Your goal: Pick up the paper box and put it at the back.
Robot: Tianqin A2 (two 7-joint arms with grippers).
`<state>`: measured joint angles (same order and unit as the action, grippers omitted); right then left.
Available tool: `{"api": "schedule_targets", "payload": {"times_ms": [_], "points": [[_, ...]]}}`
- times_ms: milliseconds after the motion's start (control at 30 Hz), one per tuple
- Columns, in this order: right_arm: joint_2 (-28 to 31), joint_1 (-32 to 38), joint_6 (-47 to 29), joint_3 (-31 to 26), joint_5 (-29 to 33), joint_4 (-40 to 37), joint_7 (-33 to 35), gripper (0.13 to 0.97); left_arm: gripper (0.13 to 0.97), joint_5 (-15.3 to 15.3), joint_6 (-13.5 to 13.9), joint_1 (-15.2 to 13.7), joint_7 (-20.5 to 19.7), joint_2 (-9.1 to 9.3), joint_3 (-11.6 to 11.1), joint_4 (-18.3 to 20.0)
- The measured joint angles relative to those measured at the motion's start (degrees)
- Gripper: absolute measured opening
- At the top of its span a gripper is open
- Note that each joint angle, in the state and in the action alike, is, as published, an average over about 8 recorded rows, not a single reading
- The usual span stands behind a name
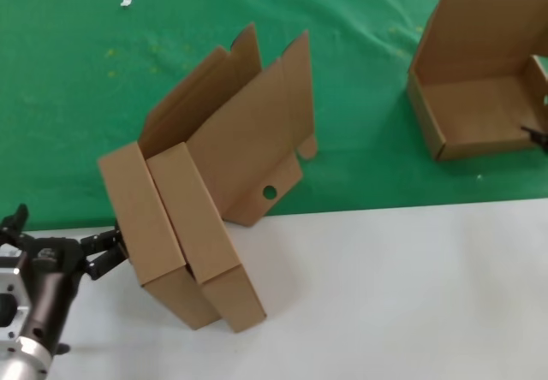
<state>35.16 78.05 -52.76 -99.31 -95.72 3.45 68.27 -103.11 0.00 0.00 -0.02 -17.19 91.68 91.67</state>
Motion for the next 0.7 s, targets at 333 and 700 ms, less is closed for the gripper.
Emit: {"api": "schedule_targets", "payload": {"times_ms": [333, 700], "points": [[2.5, -21.3, -13.6, 14.7, -16.7, 22.1, -22.6, 0.931, 0.966, 0.0, 0.0, 0.0, 0.0, 0.00, 0.0, 0.0], [-9.3, -49.7, -14.4, 40.0, -14.2, 50.3, -47.4, 0.961, 0.966, 0.0, 0.0, 0.0, 0.0, 0.00, 0.0, 0.0]]}}
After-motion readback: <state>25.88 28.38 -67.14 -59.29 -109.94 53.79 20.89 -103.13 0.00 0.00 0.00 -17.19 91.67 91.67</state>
